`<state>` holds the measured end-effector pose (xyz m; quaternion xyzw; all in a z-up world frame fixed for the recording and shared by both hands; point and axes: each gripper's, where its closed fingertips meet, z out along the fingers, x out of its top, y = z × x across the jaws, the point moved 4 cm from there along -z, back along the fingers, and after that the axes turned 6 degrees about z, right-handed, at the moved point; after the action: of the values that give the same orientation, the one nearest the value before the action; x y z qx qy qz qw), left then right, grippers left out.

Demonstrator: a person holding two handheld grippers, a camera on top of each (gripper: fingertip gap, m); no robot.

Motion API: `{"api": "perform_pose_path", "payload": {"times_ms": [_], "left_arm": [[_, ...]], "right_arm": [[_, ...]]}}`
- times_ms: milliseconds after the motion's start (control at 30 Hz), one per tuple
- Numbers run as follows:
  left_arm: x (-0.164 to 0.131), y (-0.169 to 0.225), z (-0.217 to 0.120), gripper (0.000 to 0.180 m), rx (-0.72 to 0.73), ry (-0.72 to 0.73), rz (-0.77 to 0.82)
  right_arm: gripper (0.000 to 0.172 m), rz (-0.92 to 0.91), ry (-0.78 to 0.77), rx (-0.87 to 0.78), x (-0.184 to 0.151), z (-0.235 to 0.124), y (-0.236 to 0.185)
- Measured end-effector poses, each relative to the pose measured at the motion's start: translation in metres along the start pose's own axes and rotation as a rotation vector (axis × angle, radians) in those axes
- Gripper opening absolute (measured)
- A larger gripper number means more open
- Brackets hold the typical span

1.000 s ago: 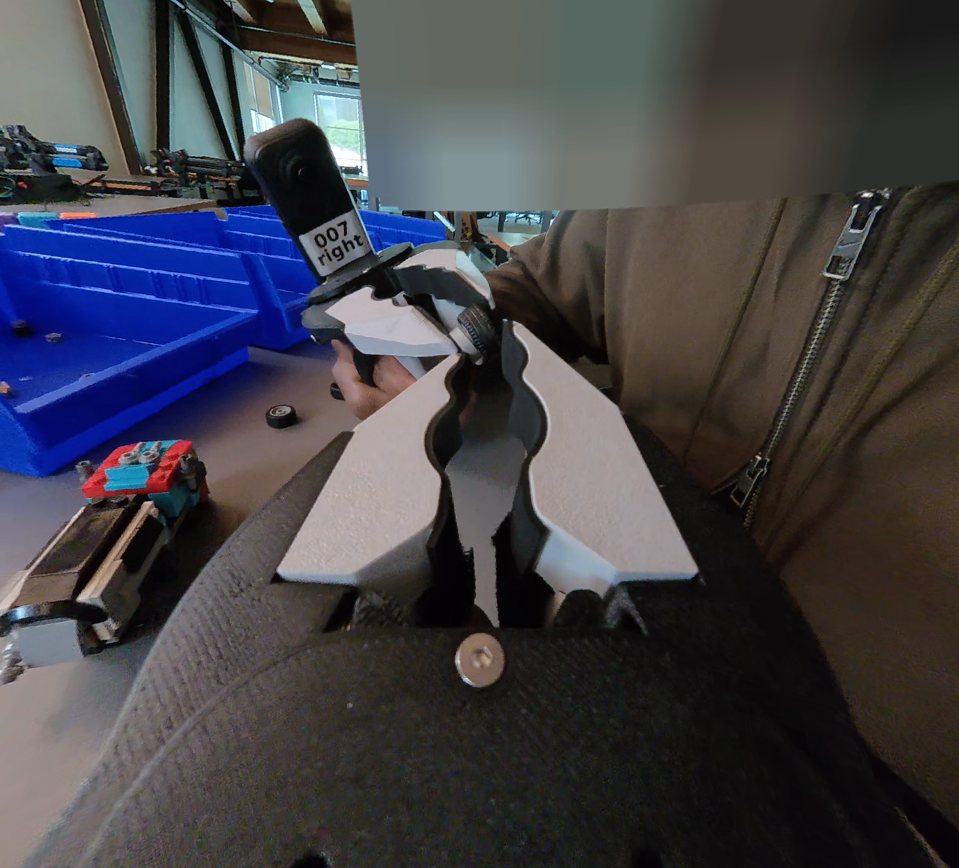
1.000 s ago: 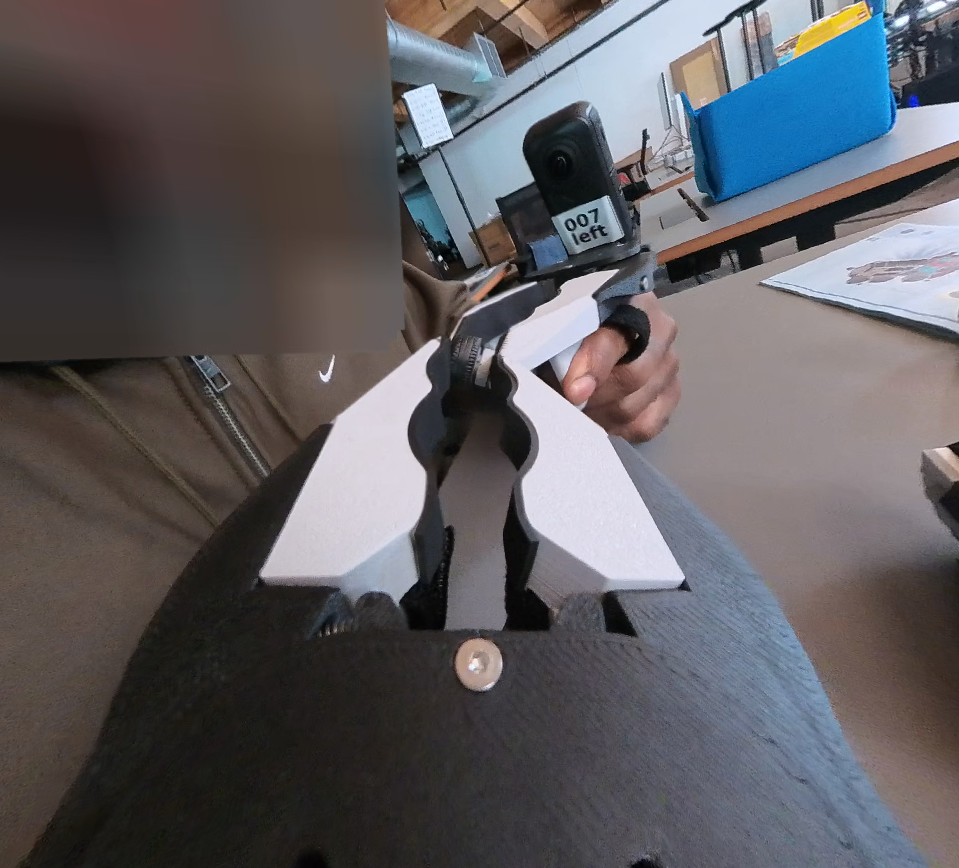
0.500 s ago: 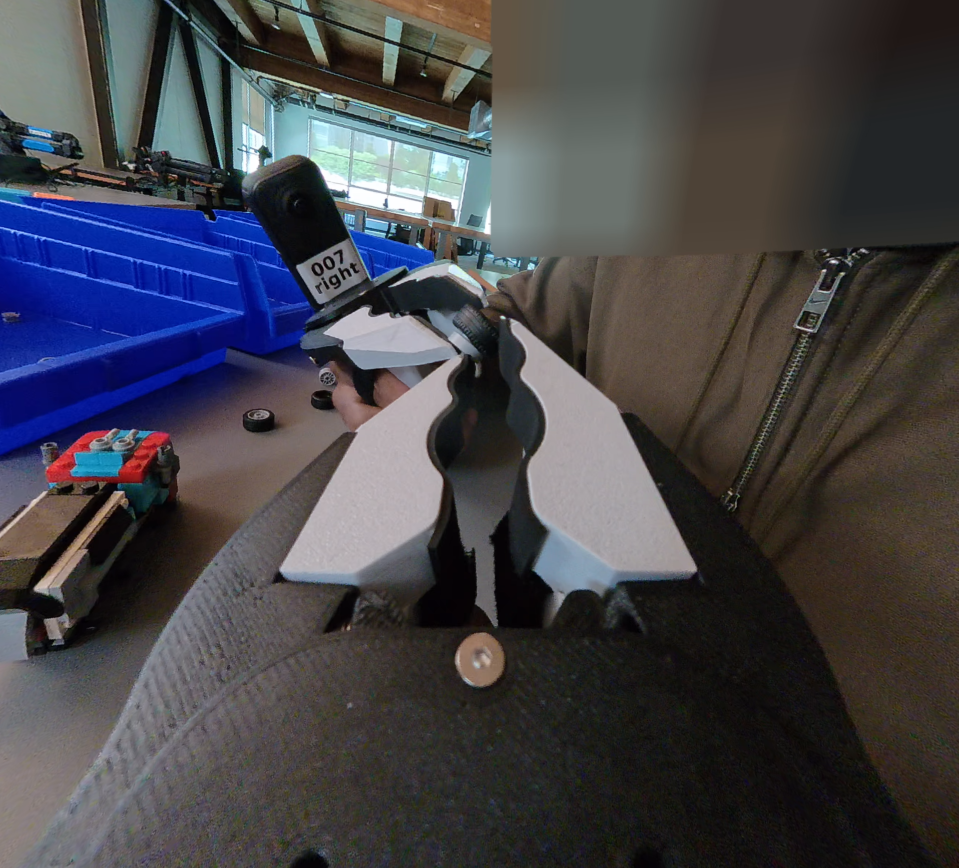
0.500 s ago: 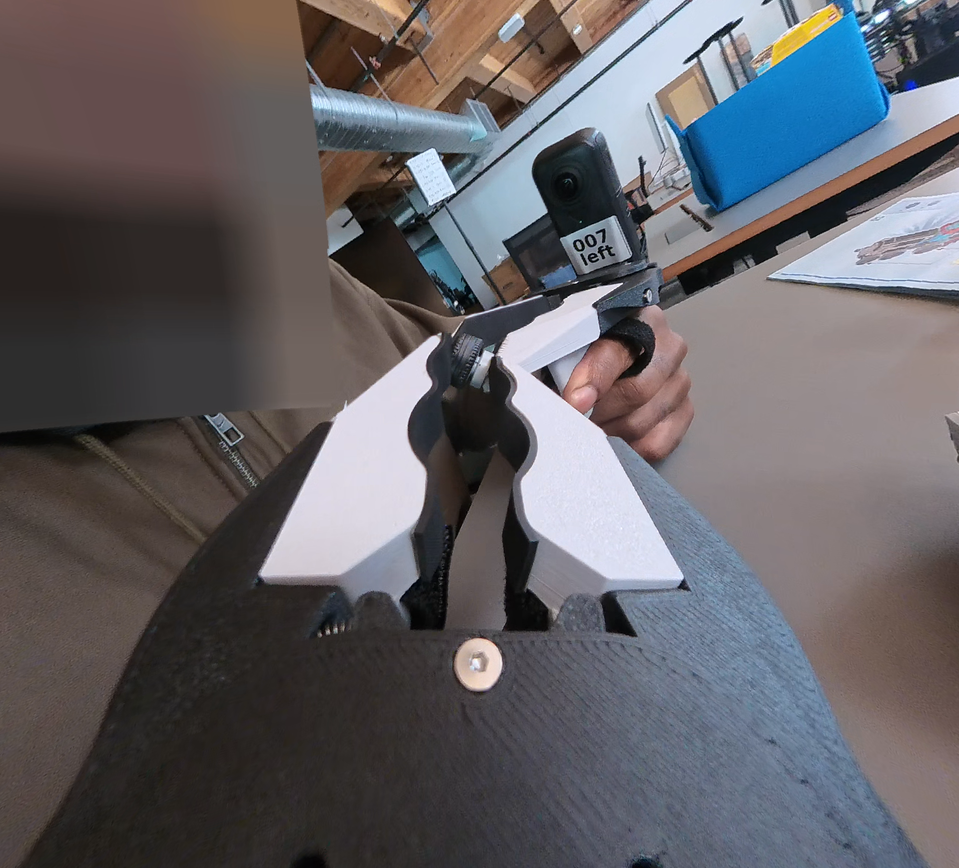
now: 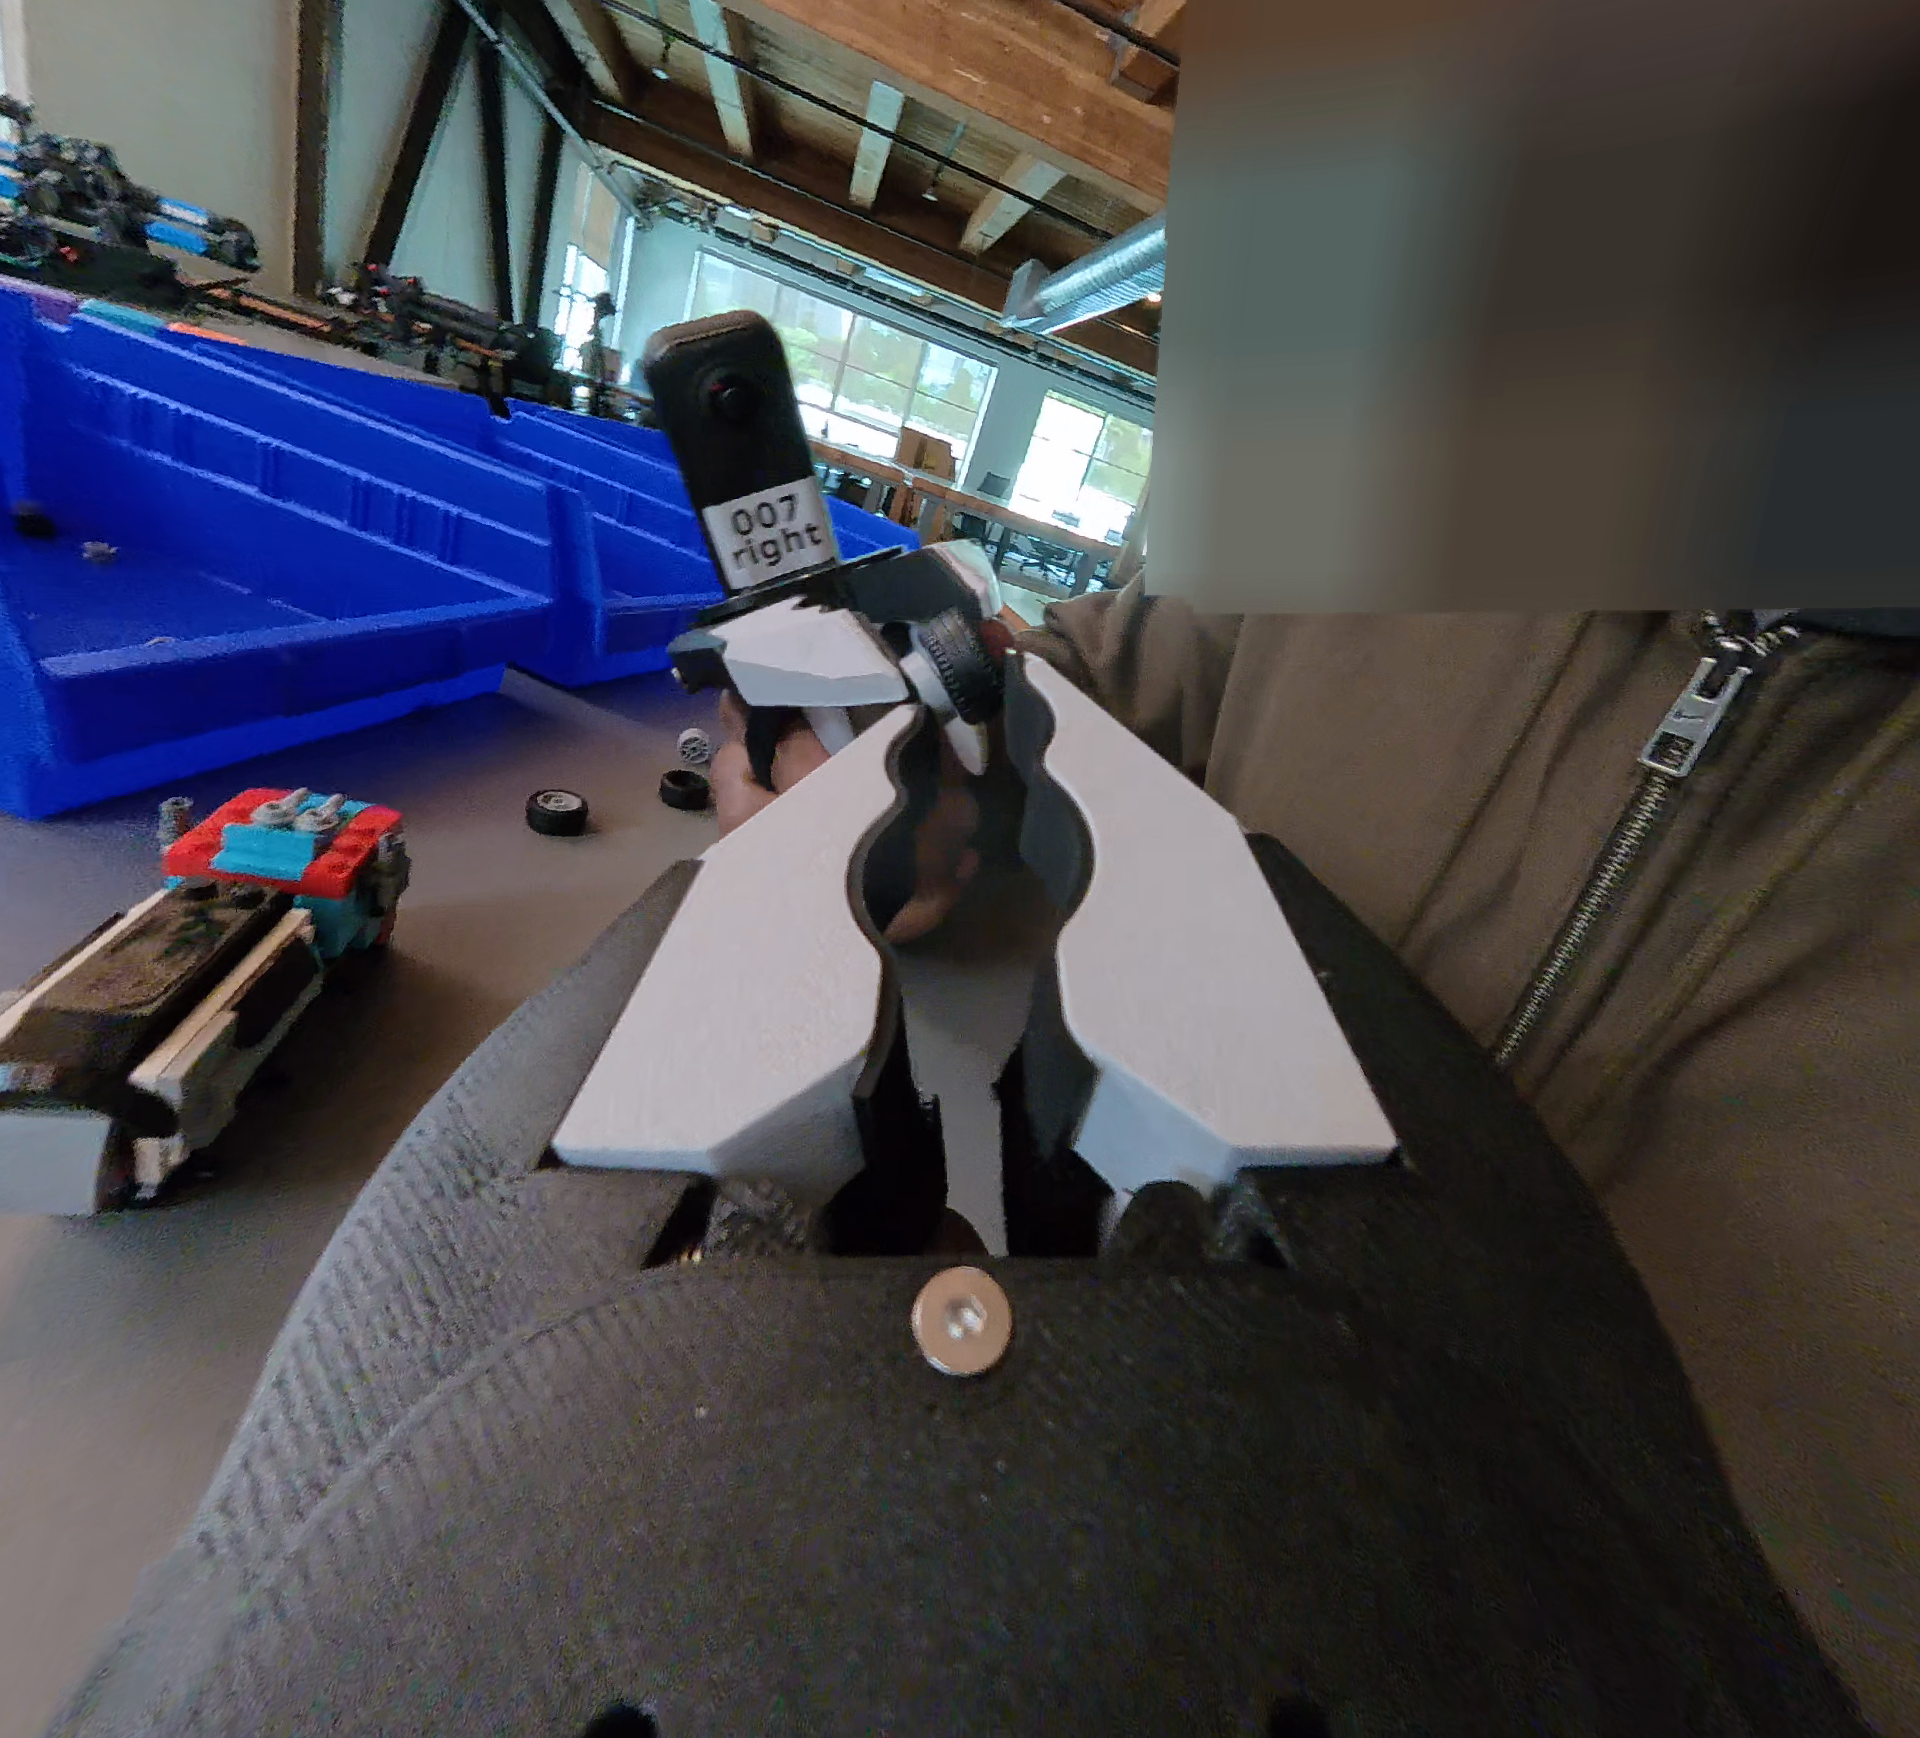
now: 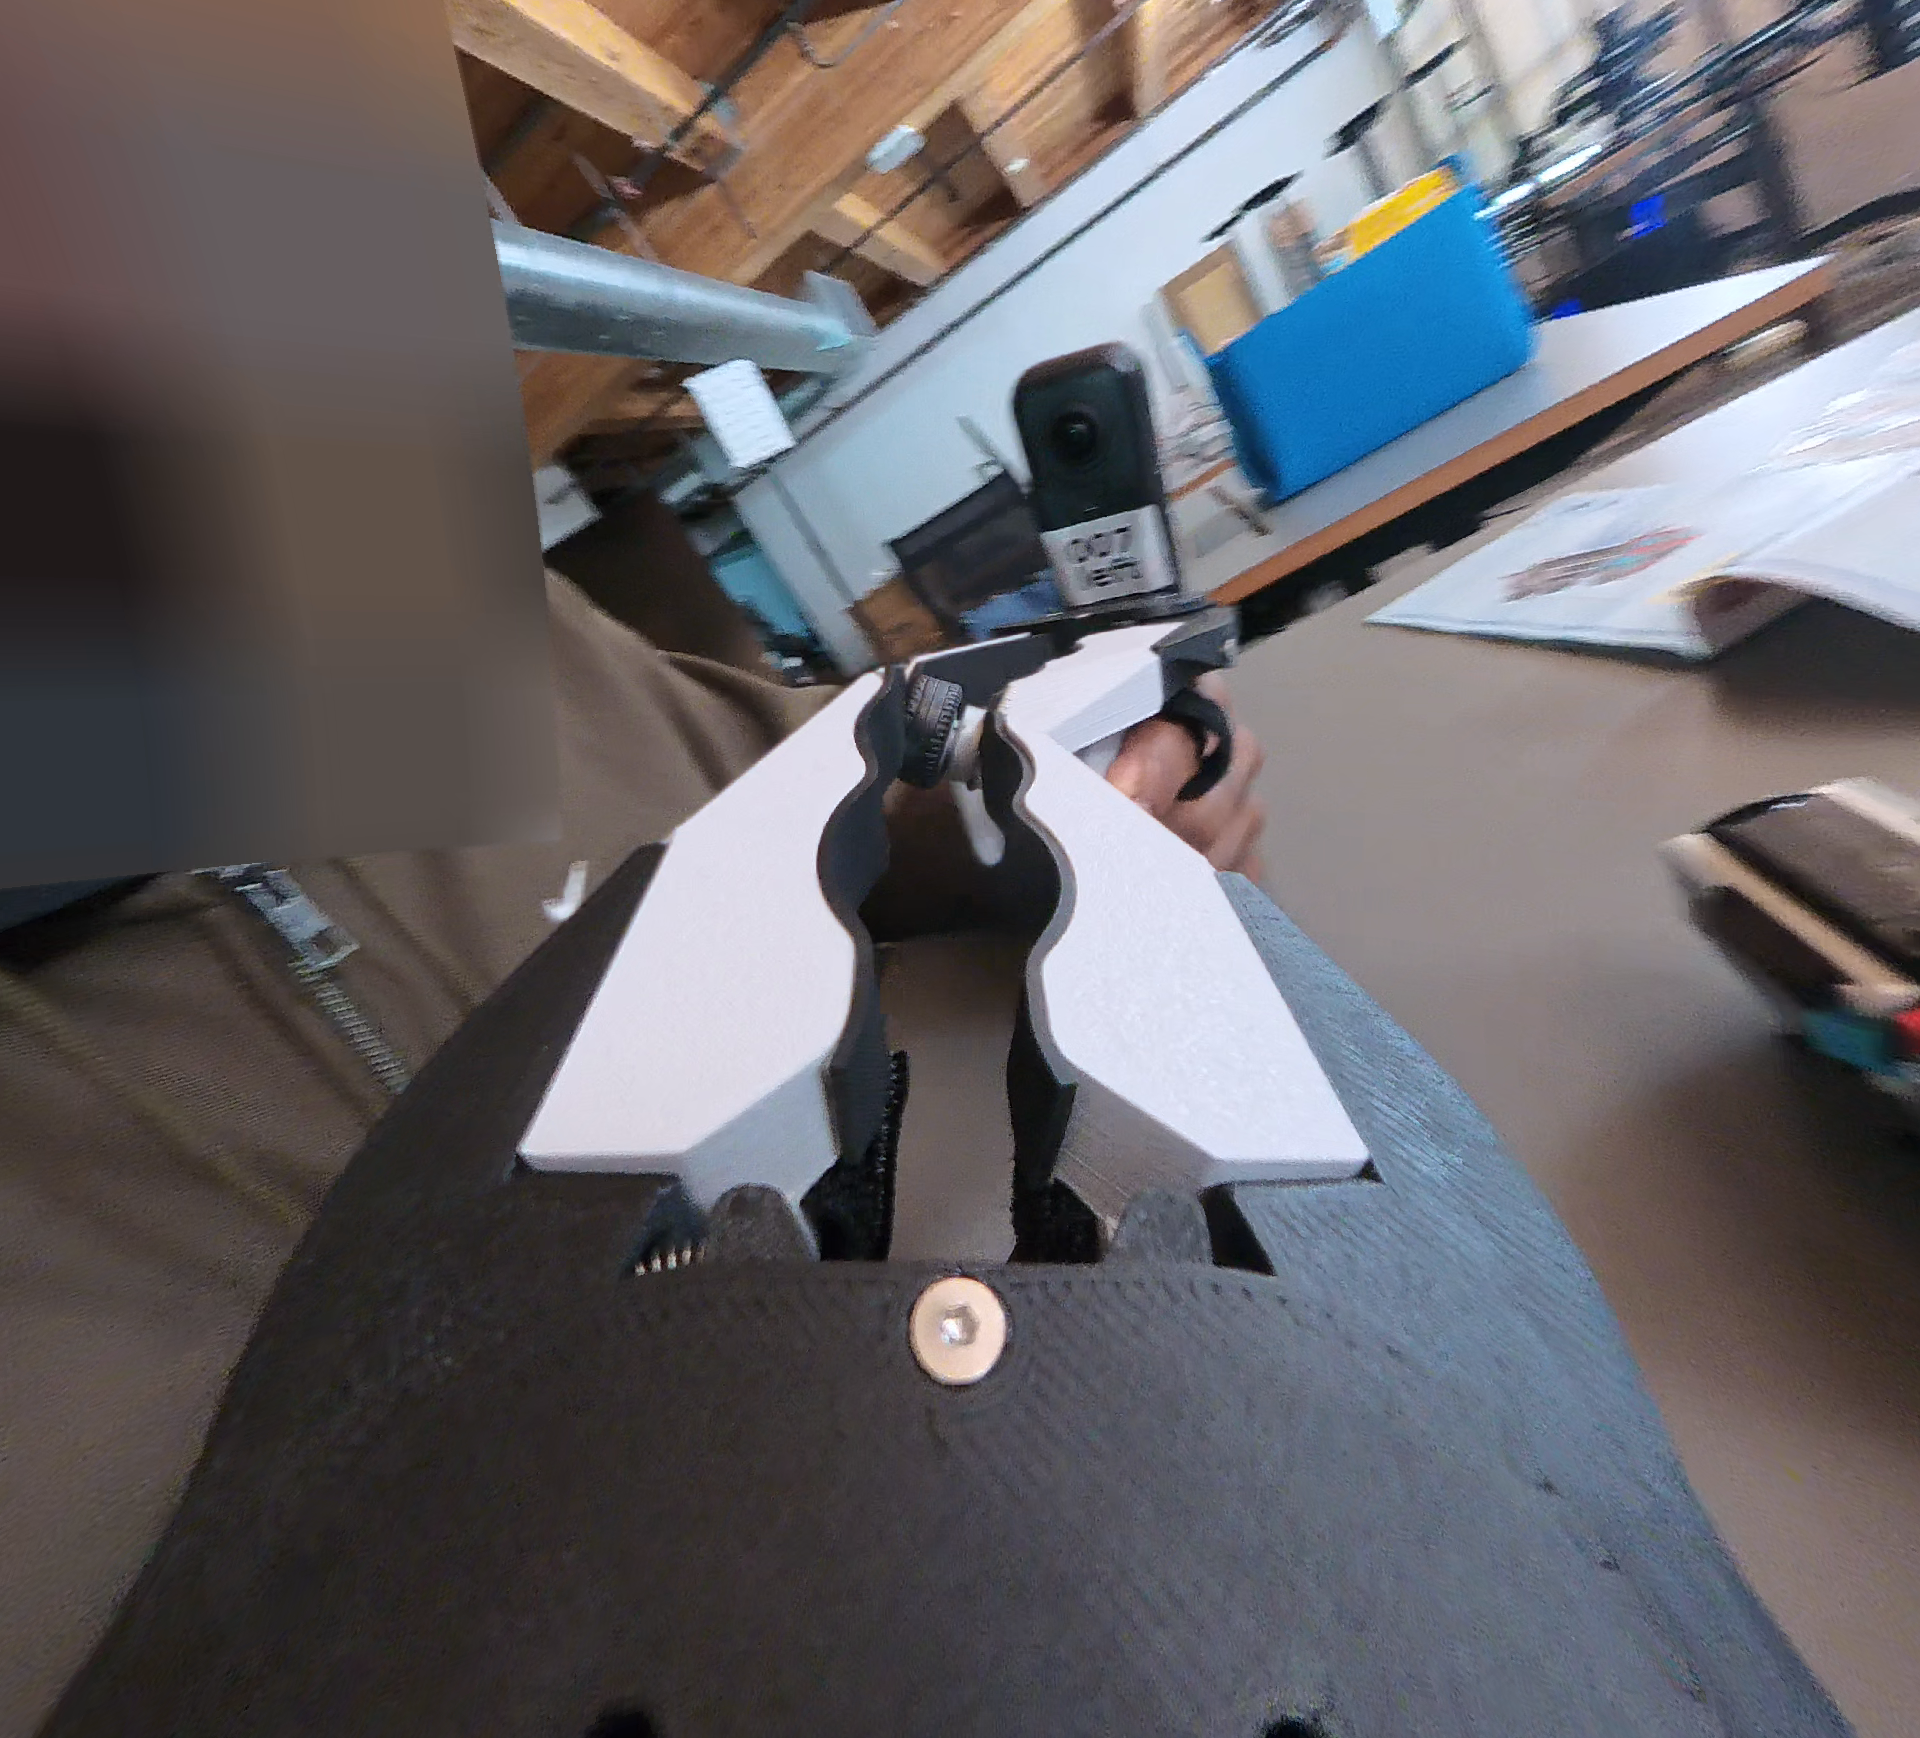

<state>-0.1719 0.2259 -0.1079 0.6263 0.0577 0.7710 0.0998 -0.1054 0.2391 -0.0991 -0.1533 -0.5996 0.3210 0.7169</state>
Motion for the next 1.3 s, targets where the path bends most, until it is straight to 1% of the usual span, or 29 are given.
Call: {"api": "perform_pose_path", "payload": {"times_ms": [100, 200, 367, 533, 700, 833, 933, 1000, 1033, 1200, 1233, 1267, 1300], "left_arm": [[-0.001, -0.005, -0.001, 0.017, 0.036, -0.004, -0.029], [-0.001, -0.008, -0.001, 0.018, 0.064, -0.009, -0.022], [0.001, -0.007, -0.001, 0.017, 0.049, 0.013, -0.028], [0.003, -0.006, -0.001, 0.016, 0.03, 0.042, -0.033], [0.004, -0.008, -0.002, 0.016, 0.06, 0.051, -0.027], [0.008, -0.011, -0.004, 0.016, 0.097, 0.078, -0.011], [0.009, -0.012, -0.005, 0.016, 0.117, 0.071, 0.009], [0.005, -0.011, -0.002, 0.016, 0.116, 0.046, 0.02], [0.004, -0.01, 0.0, 0.016, 0.113, 0.034, 0.025], [0.005, -0.013, -0.002, 0.016, 0.159, -0.002, 0.059], [0.006, -0.013, -0.002, 0.02, 0.178, -0.011, 0.084], [0.007, -0.015, -0.003, 0.027, 0.205, -0.018, 0.115], [0.01, -0.014, -0.004, 0.03, 0.221, -0.022, 0.147]], "right_arm": [[0.016, -0.055, 0.011, -0.071, 0.002, -0.001, 0.004], [0.016, -0.069, 0.026, -0.098, 0.003, -0.002, 0.005], [0.016, -0.086, 0.038, -0.1, 0.003, -0.001, 0.004], [0.015, -0.054, 0.052, -0.071, 0.003, 0.0, 0.002], [0.017, -0.073, 0.069, -0.092, 0.006, 0.0, 0.002], [0.025, -0.121, 0.063, -0.148, 0.008, -0.002, 0.005], [0.025, -0.135, 0.064, -0.158, 0.008, -0.003, 0.005], [0.02, -0.15, 0.052, -0.153, 0.006, -0.001, 0.004], [0.015, -0.161, 0.052, -0.152, 0.006, -0.001, 0.003], [0.016, -0.266, 0.025, -0.201, 0.007, -0.003, 0.003], [0.016, -0.3, 0.021, -0.21, 0.008, -0.003, 0.002], [0.016, -0.342, 0.015, -0.216, 0.008, -0.003, 0.0], [0.017, -0.394, 0.004, -0.226, 0.009, -0.003, -0.002]]}}
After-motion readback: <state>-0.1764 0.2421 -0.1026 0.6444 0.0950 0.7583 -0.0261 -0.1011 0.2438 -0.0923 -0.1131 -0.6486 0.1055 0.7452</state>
